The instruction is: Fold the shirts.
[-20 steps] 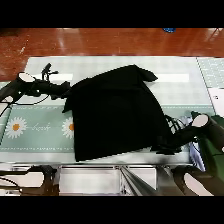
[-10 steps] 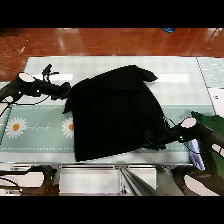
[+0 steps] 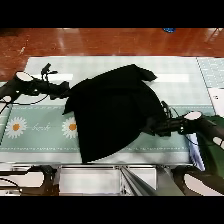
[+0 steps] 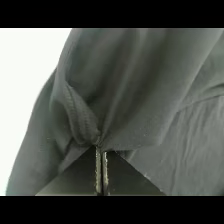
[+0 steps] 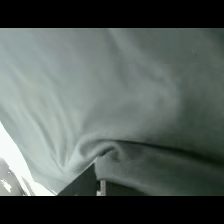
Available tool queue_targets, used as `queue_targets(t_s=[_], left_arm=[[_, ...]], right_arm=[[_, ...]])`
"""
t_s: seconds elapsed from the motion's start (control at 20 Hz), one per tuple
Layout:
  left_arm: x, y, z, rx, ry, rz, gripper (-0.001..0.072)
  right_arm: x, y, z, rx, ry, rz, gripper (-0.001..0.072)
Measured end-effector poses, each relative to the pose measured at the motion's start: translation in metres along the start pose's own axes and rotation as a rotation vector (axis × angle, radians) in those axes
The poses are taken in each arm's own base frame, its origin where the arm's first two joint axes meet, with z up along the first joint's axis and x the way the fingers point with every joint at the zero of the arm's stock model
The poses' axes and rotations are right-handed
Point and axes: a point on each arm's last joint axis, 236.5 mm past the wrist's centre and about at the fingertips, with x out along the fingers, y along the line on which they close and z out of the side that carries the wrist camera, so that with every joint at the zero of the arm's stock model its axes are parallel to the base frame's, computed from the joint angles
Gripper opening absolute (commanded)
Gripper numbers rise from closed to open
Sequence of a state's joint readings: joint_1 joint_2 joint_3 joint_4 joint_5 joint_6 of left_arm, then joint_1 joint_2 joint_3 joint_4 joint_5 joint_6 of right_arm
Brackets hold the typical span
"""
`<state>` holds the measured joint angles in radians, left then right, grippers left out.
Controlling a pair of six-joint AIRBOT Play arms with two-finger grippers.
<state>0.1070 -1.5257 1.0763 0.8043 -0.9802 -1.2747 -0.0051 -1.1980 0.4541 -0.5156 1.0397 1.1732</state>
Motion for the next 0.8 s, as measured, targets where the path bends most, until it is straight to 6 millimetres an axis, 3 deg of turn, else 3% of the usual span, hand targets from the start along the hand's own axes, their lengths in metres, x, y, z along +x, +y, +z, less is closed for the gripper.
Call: queue_targets(t_s=[0.15,0.25,0.55,0.8], left_arm=[[-0.026,0.0,0.003,0.019,-0.024,0.006,0.0017],[-0.039,0.004,-0.012,0.03,-0.018,0.033,0.0017],[-0.055,0.01,-0.106,-0.027,0.002,0.063,0.0017],[-0.066,-0.023,-0.173,-0.057,0.024,-0.049,0.0018]], right_arm=[[-0.033,0.007,0.039,-0.049,-0.077,-0.003,0.0018],[-0.06,0.017,0.068,-0.102,-0.115,-0.007,0.0018],[-0.124,0.042,0.163,-0.222,-0.174,-0.088,0.0018],[-0.148,0.059,0.239,-0.221,-0.241,-0.095,0.0018]])
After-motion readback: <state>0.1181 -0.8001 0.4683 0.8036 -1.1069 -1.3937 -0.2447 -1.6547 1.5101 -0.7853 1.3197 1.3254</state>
